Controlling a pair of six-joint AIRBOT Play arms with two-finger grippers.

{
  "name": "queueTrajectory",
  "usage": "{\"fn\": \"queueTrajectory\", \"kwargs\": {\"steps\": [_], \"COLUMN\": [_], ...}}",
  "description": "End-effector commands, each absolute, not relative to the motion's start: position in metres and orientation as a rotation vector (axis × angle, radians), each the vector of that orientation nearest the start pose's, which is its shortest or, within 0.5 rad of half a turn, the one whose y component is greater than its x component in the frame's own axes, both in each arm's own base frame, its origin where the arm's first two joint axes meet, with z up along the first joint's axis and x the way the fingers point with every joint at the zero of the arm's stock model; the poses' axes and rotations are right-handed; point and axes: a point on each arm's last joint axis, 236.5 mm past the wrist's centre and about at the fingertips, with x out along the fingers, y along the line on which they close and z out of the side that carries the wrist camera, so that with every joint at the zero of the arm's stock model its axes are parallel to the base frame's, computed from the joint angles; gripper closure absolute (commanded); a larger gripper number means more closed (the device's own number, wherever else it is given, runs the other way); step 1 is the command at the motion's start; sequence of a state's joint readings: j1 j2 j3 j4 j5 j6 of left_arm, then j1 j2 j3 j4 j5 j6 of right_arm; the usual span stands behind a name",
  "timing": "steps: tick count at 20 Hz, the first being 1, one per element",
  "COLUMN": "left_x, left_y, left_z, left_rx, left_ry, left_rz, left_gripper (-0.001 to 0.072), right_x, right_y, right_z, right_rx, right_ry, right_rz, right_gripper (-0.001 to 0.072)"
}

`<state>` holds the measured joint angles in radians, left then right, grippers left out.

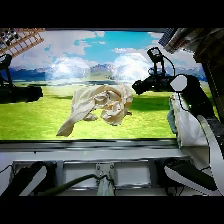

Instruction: Fold the clothes and pants, and hang the long-sleeved shirts on hangers.

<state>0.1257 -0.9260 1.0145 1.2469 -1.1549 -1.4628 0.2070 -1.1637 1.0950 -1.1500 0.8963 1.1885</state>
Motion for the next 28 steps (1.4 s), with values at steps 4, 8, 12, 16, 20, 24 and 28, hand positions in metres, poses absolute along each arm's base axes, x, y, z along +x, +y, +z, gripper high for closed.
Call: {"fn": "queueTrajectory", "kwargs": {"steps": [4, 8, 12, 16, 20, 24, 28], "left_x": [0.339, 0.339, 0.345, 0.326, 0.264, 0.196, 0.171], "left_y": [-0.026, -0.026, -0.025, -0.03, -0.074, -0.084, -0.061], "left_z": [0.091, 0.091, 0.094, 0.085, 0.079, 0.05, 0.002], "left_rx": [-0.243, -0.243, -0.243, -0.269, -0.323, -0.315, -0.188], "left_ry": [1.027, 1.027, 0.998, 1.089, 1.181, 1.144, 1.132], "left_rz": [-0.139, -0.139, -0.133, -0.143, -0.244, -0.242, -0.196], "left_gripper": [0.069, 0.069, 0.069, 0.0692, 0.0691, 0.012, 0.0118], "right_x": [0.395, 0.395, 0.401, 0.428, 0.407, 0.396, 0.395], "right_y": [0.161, 0.161, 0.16, 0.16, 0.178, 0.18, 0.187], "right_z": [0.072, 0.072, 0.075, 0.098, 0.091, 0.085, 0.089], "right_rx": [-0.045, -0.045, -0.042, 0.008, 0.088, 0.084, 0.124], "right_ry": [0.9, 0.9, 0.878, 0.74, 0.827, 0.873, 0.871], "right_rz": [0.544, 0.544, 0.535, 0.489, 0.559, 0.581, 0.597], "right_gripper": [0.0192, 0.0192, 0.0192, 0.0192, 0.0202, 0.021, 0.0211]}}
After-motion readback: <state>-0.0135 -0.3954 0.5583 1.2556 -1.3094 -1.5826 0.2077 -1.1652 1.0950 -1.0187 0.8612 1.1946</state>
